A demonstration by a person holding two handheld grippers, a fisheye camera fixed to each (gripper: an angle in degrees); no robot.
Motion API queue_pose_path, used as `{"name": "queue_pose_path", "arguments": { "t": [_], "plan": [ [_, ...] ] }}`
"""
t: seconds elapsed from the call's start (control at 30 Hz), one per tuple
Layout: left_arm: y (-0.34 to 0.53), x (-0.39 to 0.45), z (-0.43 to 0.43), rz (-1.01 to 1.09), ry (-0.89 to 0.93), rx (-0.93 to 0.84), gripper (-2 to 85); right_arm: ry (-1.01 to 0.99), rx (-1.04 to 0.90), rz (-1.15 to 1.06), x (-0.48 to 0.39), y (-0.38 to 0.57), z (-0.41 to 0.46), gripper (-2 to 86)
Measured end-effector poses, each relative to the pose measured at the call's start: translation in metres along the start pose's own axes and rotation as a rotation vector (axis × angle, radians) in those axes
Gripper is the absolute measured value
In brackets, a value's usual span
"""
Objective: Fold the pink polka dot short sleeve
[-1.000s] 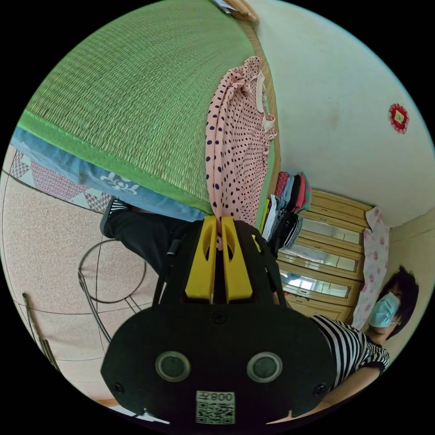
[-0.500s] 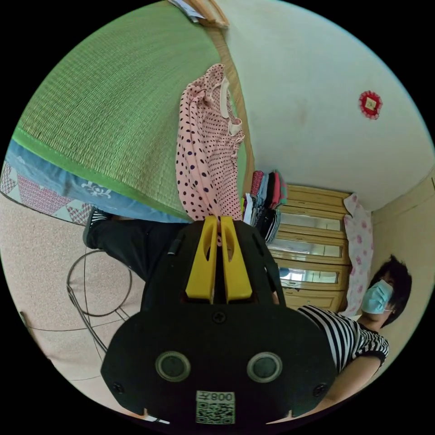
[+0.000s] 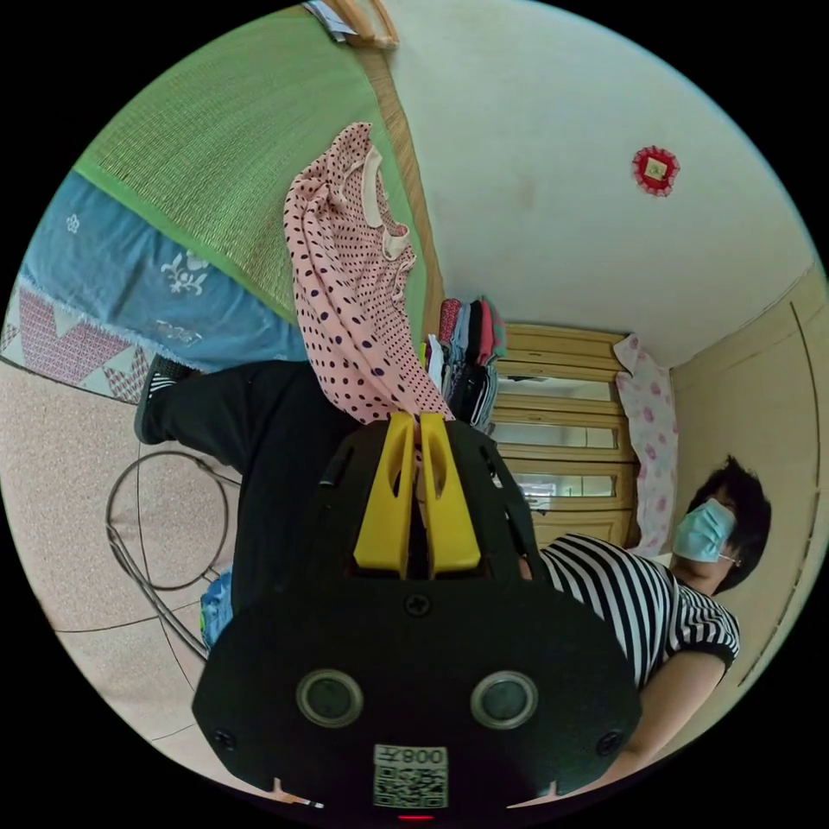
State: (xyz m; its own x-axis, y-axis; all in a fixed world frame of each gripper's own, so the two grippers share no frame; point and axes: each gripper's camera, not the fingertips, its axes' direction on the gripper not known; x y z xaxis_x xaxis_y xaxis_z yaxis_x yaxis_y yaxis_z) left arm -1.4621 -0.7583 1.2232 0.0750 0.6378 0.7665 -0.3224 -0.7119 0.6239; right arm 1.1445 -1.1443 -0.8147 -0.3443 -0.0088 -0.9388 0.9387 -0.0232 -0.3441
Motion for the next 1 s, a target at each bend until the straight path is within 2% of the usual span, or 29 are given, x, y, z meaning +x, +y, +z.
{"name": "queue_pose_path", "arguments": {
  "t": [0.3, 0.53, 0.73, 1.0],
  "plan": [
    [0.011, 0.027, -0.012, 0.038, 0.024, -0.036, 1.3, 0.003, 0.037, -0.008, -0.025, 0.026, -0.014, 0.1],
    [-0.025, 0.059, -0.016, 0.063, 0.059, -0.005, 1.3, -0.018, 0.071, -0.004, -0.031, 0.003, -0.018, 0.2],
    [-0.1, 0.107, -0.01, 0.134, 0.053, 0.011, 1.3, -0.011, 0.068, -0.053, -0.042, -0.07, -0.018, 0.1],
    [-0.24, 0.171, 0.014, 0.227, -0.04, 0.043, 1.4, 0.057, 0.054, -0.101, -0.042, -0.246, -0.004, 0.1]
  ]
}}
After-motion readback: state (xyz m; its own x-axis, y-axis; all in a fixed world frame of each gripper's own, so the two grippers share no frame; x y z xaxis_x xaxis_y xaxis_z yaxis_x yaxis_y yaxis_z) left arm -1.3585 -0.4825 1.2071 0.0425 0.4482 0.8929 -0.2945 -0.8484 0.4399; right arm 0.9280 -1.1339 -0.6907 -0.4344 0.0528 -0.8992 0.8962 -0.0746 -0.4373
